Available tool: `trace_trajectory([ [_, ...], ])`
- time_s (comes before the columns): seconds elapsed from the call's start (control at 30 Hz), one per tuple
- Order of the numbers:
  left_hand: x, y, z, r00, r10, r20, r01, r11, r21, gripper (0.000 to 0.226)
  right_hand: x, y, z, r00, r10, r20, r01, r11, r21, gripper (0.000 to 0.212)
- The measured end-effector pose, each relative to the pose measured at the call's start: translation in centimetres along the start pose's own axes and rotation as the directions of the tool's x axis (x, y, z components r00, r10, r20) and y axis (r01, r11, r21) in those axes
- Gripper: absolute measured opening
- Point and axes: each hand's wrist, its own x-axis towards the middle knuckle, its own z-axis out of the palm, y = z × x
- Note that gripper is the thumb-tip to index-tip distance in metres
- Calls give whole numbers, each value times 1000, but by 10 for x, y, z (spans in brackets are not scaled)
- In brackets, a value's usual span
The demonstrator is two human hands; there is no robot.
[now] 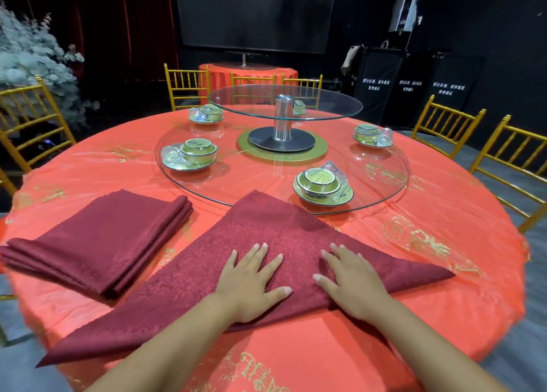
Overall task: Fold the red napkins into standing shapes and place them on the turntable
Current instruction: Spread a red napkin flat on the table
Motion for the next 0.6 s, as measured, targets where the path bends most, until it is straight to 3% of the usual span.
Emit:
trace_trajectory([
  [0.13, 4, -2, -2, 1000, -3, 2, 3, 1000, -16, 79, -6, 1, 8, 994, -4, 110, 4, 1000, 1, 72],
  [0.4, -2, 11, -15, 998, -50, 26, 49, 999, 23, 78, 0, 3, 16, 994, -19, 109, 21, 1000, -12, 75],
  [0.6, -14, 35, -5, 999, 31, 21, -31, 999, -30, 76, 1, 5, 19, 995, -26, 98, 27, 1000, -11, 76],
])
